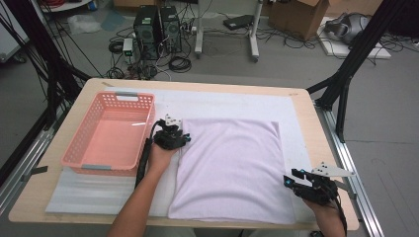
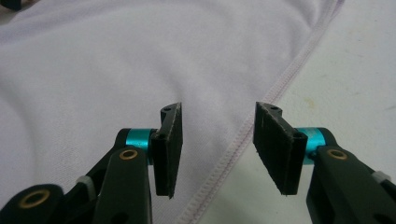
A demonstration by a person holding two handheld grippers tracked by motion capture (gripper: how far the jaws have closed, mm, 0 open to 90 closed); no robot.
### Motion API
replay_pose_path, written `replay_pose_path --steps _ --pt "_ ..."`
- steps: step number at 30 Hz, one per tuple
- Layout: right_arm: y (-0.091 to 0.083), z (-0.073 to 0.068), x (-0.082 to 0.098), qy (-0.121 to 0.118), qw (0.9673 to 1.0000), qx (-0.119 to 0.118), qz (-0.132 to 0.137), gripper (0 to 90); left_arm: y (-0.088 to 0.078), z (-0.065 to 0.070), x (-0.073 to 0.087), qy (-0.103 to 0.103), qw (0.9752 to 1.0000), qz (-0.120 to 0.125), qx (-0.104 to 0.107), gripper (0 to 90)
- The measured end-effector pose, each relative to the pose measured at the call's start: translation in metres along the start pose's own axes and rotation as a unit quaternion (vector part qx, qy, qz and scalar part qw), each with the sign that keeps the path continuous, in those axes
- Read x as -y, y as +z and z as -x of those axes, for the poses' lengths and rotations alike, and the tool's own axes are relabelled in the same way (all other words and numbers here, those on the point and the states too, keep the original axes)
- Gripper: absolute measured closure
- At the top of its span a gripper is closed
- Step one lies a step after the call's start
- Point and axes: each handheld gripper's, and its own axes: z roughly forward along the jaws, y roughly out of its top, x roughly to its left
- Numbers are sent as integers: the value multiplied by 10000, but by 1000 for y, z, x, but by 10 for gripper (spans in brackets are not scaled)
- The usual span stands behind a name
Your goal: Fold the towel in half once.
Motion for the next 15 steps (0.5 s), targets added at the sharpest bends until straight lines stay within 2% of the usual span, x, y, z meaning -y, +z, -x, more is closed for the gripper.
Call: replay_pose_path --steps 1,2,3,4,5,6,8,10,11,12,13,15 --pt "0 0 0 1 10000 -12 1 517 1 1 -1 63 9999 20 -75 794" --pt "1 -1 0 1 10000 -12 -1 517 2 1 -2 86 9999 19 -124 835" --pt "1 -1 0 -3 10000 -21 -4 517 3 1 -3 35 9998 32 -175 845" --pt "1 -1 0 -11 10000 -15 -2 517 3 -1 -3 -35 9994 60 -330 849" --pt "1 -1 0 0 10000 -18 -4 517 3 -3 -3 -183 9992 80 -359 849" --pt "1 0 0 -7 10000 -17 3 517 3 -7 -2 -433 9983 116 -372 847" --pt "1 0 1 37 10000 -6 -8 516 2 -10 -2 -587 9975 137 -364 826" --pt "2 2 1 57 10000 36 1 512 0 -10 -1 -517 9976 128 -447 792" --pt "3 4 0 63 10000 65 -5 512 -2 -11 -1 -571 9972 134 -473 744" --pt "5 7 -2 72 9999 124 7 513 -4 -12 0 -671 9967 208 -394 719" --pt "7 9 -4 111 9998 153 32 518 -5 -12 1 -679 9968 250 -346 711" --pt "14 16 -11 126 9995 303 -2 542 -10 -9 3 -523 9979 348 -162 672"
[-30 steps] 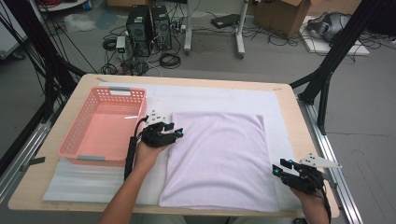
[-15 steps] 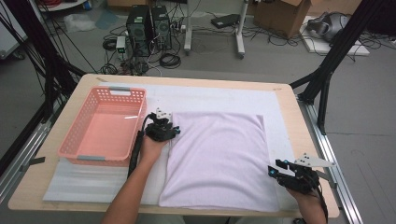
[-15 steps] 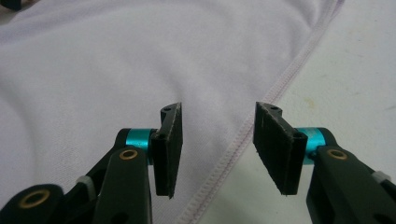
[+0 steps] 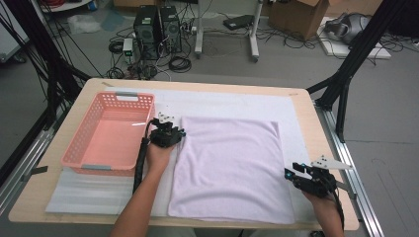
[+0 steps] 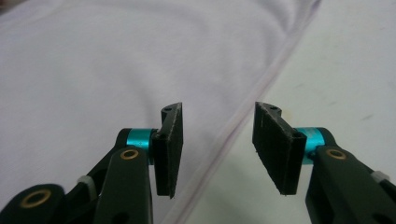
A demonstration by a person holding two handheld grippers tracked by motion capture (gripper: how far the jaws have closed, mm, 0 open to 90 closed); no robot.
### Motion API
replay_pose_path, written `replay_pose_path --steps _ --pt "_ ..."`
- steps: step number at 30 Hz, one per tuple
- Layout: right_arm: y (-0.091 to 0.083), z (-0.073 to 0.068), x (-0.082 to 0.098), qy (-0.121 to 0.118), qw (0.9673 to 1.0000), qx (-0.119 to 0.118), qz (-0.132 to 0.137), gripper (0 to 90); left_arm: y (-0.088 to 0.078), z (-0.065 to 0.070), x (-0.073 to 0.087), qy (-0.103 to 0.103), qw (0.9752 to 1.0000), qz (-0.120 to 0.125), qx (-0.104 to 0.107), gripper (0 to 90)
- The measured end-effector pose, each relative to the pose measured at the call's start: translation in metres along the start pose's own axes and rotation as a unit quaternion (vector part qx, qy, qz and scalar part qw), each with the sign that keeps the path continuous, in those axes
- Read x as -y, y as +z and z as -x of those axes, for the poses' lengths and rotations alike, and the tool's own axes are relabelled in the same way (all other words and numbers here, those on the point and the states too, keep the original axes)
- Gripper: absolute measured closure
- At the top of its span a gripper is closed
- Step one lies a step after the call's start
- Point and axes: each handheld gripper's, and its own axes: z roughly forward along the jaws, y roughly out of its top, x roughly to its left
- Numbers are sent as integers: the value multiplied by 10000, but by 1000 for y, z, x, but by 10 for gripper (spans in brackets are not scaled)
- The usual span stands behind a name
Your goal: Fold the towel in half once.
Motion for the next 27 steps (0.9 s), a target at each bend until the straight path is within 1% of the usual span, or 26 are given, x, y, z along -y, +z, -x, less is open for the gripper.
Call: replay_pose_path --steps 1,3,4,5,6,7,8,9,10,11,12,13,14,15,16,17,18,19,20,21,22,23,24,25,26,27 --pt "4 3 -3 21 10000 31 -34 553 -2 1 1 30 9999 82 132 670" --pt "18 9 -11 100 9998 136 -100 581 -6 3 3 50 9992 159 367 654" --pt "29 13 -16 139 9996 182 -142 601 -6 3 4 57 9991 167 382 655" --pt "35 15 -18 196 9995 204 -171 607 -7 4 6 30 9991 160 395 657" --pt "43 16 -22 217 9990 293 -243 629 -6 3 7 50 9992 60 403 665" --pt "50 18 -24 218 9984 383 -340 651 -5 3 7 43 9993 -2 369 673" --pt "56 19 -25 266 9980 405 -413 696 -5 3 7 52 9993 -22 358 676" --pt "61 19 -25 249 9974 442 -520 741 -4 4 7 56 9994 -53 330 692" --pt "62 20 -26 257 9975 457 -471 831 -4 5 7 84 9995 -124 290 708" --pt "61 20 -26 259 9974 496 -463 854 -3 6 8 155 9994 -201 239 790" --pt "60 19 -27 267 9967 578 -497 860 -3 7 7 234 9993 -253 137 880" --pt "60 19 -26 269 9965 622 -488 861 -3 7 7 287 9992 -267 53 896" --pt "59 19 -26 270 9962 676 -471 861 -4 7 7 300 9992 -268 -86 898" --pt "59 18 -25 288 9960 710 -467 860 -6 6 6 306 9986 -295 -309 899" --pt "59 19 -25 291 9961 705 -444 858 -6 3 7 322 9976 -354 -507 899" --pt "59 19 -25 278 9961 717 -438 847 -8 -3 9 73 9986 -307 -415 899" --pt "59 19 -25 256 9959 764 -422 798 -10 -4 9 30 9991 -273 -337 897" --pt "59 19 -25 268 9956 794 -418 736 -12 -3 9 63 9993 -226 -301 896" --pt "58 20 -25 274 9959 772 -394 687 -14 -1 9 100 9996 -152 -223 895" --pt "57 21 -25 292 9961 739 -374 672 -15 0 9 94 9999 -32 -114 881" --pt "55 21 -25 327 9964 705 -353 658 -16 1 8 113 9999 -2 -36 852" --pt "52 22 -25 354 9966 686 -279 643 -16 2 8 29 9998 24 192 833" --pt "49 22 -25 389 9969 655 -213 643 -16 2 9 -19 9991 6 418 799" --pt "47 20 -25 399 9972 609 -168 641 -15 5 9 -39 9985 -50 552 762" --pt "45 19 -25 357 9975 587 -142 635 -13 8 11 -7 9974 -167 701 720" --pt "43 18 -24 319 9981 519 -126 632 -12 11 11 42 9974 -232 680 688"
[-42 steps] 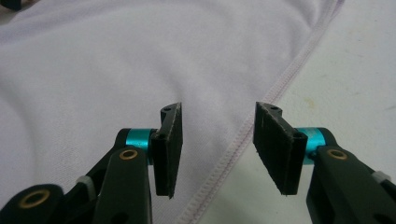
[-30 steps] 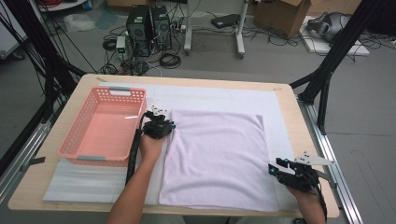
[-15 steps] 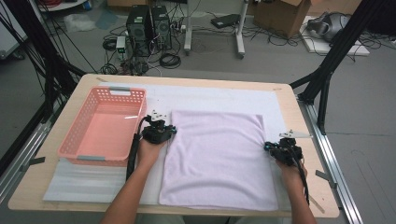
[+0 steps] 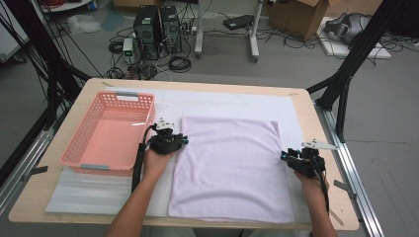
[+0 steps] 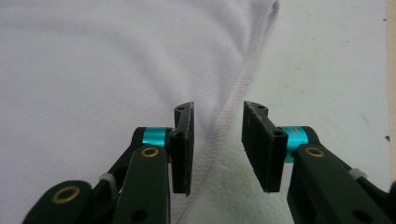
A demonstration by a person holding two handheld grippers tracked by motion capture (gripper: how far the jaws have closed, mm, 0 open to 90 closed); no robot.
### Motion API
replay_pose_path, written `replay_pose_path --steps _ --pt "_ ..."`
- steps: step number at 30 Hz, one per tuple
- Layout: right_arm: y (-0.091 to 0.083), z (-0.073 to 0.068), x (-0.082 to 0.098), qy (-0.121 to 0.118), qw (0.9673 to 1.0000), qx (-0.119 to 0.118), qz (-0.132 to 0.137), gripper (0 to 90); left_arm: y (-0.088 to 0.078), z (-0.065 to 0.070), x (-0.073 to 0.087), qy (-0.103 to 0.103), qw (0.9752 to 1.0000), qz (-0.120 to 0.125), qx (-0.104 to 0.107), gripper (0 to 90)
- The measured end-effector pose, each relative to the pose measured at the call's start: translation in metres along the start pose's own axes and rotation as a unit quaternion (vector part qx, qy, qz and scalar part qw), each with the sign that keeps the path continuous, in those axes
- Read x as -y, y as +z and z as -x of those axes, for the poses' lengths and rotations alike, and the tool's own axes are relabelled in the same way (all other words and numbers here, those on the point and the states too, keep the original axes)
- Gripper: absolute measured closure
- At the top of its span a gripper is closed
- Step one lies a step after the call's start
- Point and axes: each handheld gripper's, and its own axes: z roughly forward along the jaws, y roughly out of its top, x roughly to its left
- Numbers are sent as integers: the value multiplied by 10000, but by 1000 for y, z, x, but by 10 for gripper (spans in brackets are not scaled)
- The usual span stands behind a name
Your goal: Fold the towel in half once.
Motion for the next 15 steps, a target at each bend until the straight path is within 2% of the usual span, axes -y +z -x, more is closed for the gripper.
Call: replay_pose_path --steps 2,3,5,7,9,10,12,13,15 --pt "-2 -2 1 -54 10000 -64 11 627 2 5 3 187 9997 -50 -154 672" --pt "-2 -4 2 -110 9999 -75 -3 624 2 7 2 273 9991 -77 -309 700" --pt "-2 -6 5 -193 9998 -108 -12 619 3 10 2 529 9961 -98 -705 828" --pt "-3 -9 9 -175 9998 -128 -45 617 3 11 1 456 9944 -66 -949 853" --pt "-5 -9 13 -176 9998 -121 -20 604 2 10 2 339 9934 -8 -1096 845" --pt "-6 -8 14 -153 9998 -132 -17 603 1 10 2 299 9932 12 -1123 824" --pt "-10 -6 16 -145 9998 -144 30 594 -2 9 3 333 9941 52 -1033 751" --pt "-12 -5 17 -106 9998 -176 56 590 -4 9 4 314 9953 78 -909 682" --pt "-18 -4 17 -48 9996 -246 135 585 -9 11 3 246 9975 200 -625 603"
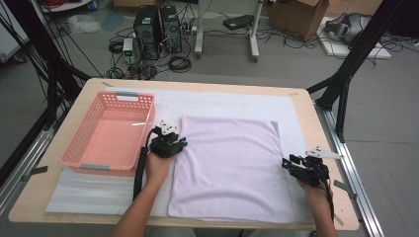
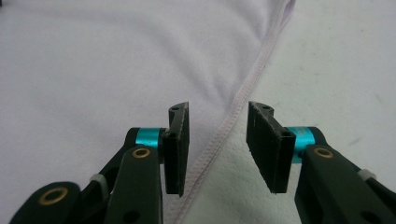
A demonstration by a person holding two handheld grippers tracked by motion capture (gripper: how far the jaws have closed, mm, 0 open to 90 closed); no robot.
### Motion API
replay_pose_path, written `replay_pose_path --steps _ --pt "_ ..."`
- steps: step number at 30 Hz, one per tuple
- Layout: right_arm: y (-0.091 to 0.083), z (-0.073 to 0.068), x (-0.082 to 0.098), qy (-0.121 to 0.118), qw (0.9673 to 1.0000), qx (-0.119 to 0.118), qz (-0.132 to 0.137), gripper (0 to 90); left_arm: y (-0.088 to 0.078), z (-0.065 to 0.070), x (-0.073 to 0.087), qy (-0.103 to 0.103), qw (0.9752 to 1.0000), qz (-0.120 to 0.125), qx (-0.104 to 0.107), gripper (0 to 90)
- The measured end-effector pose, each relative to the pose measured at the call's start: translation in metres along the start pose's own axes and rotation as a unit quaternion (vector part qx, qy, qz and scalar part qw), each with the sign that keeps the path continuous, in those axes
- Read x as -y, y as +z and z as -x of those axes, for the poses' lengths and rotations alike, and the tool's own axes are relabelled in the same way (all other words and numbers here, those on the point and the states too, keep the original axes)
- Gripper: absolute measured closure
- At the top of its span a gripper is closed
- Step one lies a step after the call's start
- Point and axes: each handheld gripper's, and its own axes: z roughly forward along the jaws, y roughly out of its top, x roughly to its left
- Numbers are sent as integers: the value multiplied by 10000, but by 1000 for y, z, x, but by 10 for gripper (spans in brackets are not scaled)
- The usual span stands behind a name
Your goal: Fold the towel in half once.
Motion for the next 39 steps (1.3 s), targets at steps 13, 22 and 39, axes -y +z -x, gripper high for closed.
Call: replay_pose_path --steps 13,22,39 --pt "-13 -19 4 -426 9983 -406 -52 808 -42 21 7 119 9843 943 1488 360" --pt "-7 -19 12 -433 9983 -118 -374 745 -54 24 17 67 9827 996 1558 250" --pt "-43 -29 9 -370 9972 -123 641 209 -61 27 23 471 9744 1227 1826 199"
